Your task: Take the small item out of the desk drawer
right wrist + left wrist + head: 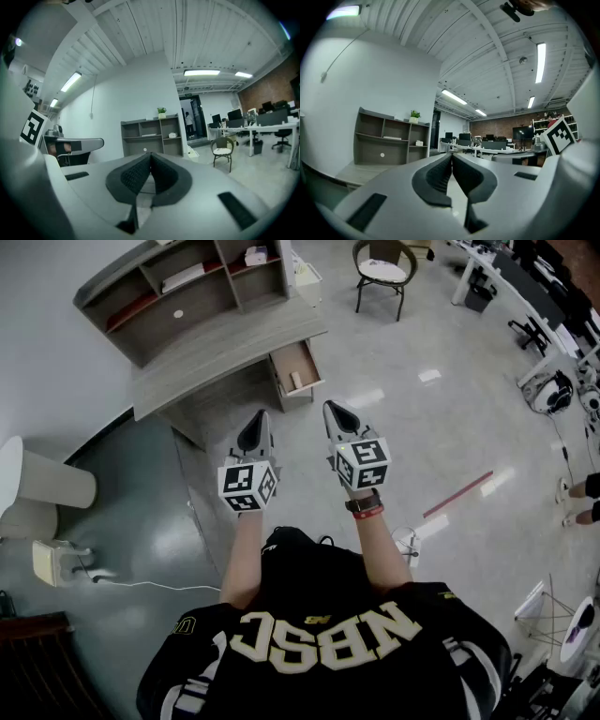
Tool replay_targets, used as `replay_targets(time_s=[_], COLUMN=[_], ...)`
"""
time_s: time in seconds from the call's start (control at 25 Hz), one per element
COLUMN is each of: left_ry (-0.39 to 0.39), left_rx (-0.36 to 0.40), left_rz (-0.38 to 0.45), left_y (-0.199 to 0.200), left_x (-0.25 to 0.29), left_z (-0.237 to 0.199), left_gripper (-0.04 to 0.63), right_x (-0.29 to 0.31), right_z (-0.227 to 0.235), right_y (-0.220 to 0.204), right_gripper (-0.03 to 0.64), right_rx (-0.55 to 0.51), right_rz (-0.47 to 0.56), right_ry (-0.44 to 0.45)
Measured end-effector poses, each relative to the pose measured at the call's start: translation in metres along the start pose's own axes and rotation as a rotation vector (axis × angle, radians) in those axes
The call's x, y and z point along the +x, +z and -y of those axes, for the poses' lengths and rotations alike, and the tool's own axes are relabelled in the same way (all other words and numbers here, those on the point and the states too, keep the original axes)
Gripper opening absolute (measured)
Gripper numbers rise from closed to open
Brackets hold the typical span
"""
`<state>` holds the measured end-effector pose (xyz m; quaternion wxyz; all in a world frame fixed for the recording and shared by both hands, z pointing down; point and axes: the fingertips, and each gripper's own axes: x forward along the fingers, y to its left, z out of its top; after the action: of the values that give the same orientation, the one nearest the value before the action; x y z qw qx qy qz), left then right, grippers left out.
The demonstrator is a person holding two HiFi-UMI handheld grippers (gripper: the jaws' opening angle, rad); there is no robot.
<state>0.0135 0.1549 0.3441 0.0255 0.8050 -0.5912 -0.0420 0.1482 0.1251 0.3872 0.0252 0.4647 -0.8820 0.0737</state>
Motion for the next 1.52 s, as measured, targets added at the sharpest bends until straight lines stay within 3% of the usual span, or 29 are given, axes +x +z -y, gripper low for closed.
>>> replay_targets(time_s=[0.36,0.76,1.28,1.52], left_ry=[0.012,-0.035,-0.072,-0.053], left_rx=[-0.010,-0.064,-0.079,-0.110], left_rz=[-0.030,-0.019,-0.097,-0.183], left_y=[-0.020,-0.021,-0.063,-0.104], left_x=[0.049,0.155,0.203,0.231], left_z=[-0.053,-0.128,-0.222,-0.228], left_gripper=[0.015,0.015,0.015,0.014], right_x=[0.074,0.190,0.301,0.322], right_z=[0.009,0.039,0.018,0.037], right_y=[-0.004,0.019,-0.019,-0.049], right_gripper=[0.009,0.009,0.008,0.005], right_rx=[0.012,-0.021,0.001,0.012], right_rz=[0.002,-0.038,-0.145,-0.226], right_ry=[-0.001,-0.032,-0.029,-0.042])
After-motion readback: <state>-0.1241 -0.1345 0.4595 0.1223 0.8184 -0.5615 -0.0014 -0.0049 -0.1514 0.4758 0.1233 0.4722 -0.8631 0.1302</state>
